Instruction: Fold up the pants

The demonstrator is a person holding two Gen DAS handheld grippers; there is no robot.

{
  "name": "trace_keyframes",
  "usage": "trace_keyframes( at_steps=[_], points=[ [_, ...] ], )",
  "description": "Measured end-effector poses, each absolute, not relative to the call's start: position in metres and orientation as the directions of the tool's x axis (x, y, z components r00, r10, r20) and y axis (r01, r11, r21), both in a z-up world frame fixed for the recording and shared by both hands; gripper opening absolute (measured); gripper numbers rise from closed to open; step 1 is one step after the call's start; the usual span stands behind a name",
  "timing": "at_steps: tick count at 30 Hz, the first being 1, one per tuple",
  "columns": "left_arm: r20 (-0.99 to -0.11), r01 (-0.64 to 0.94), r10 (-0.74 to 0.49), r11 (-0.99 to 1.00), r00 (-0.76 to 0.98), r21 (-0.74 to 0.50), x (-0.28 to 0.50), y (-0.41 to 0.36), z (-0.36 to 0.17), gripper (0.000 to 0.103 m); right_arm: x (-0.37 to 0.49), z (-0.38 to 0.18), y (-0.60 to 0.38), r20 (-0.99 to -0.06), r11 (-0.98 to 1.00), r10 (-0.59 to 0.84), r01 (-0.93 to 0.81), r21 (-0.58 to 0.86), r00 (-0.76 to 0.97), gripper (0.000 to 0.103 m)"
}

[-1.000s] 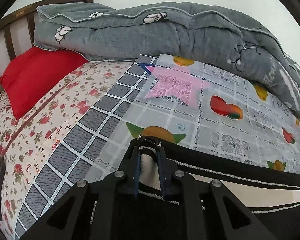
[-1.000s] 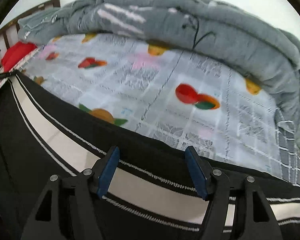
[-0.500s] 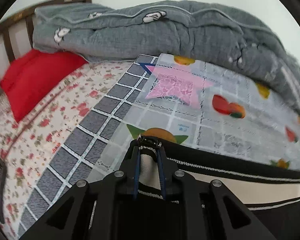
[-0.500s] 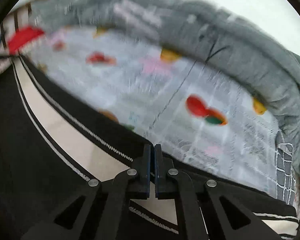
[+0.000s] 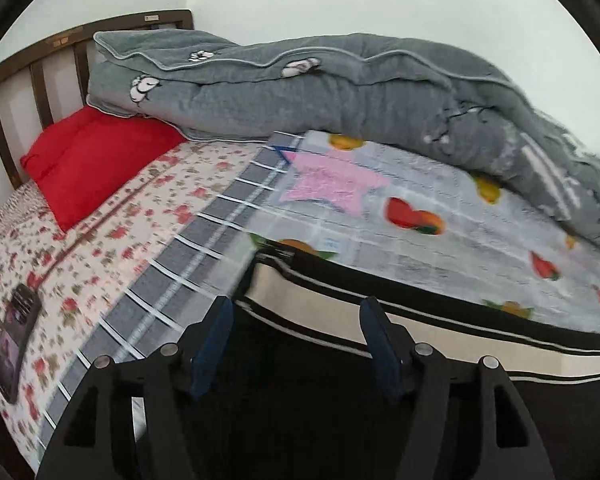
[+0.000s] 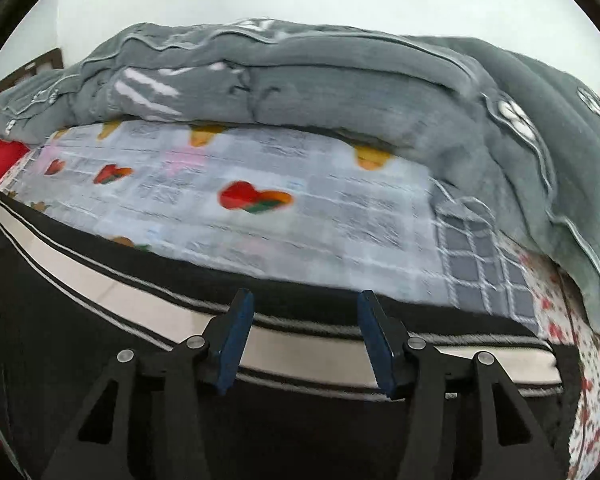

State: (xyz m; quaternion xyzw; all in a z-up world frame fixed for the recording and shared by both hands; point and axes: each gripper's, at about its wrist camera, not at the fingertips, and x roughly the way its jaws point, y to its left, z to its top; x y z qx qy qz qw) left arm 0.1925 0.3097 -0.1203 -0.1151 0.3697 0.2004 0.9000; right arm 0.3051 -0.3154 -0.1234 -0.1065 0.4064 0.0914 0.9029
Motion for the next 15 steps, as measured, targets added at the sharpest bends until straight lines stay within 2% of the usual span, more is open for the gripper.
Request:
trace_keyframes(
  at_steps=[4, 9, 15],
  points=[
    [-0.727, -0.403, 0.217, 0.911, 0.652, -0.09, 0.191, 0.28, -0.115, 0.064, 0.325, -0.157, -0.322, -0.787, 0.944, -0.071, -0.213, -0.251, 0.613, 0.054],
    [-0.726, -0.37, 0.217, 0.927, 0.652, -0.055, 0.17, 0.245, -0.108, 0.064, 0.339, -0.162, -0.324, -0.778, 0.949, -0.083, -0.188, -0.251, 0.622, 0.054],
    [-0.738, -0.32, 0.142, 0.942, 0.66, -0.105, 0.128, 0.223, -0.109, 0.064, 0.324, -0.143, -0.333, -0.777, 0.975, -0.085, -0.108, -0.193, 0.624, 0.053]
  ],
)
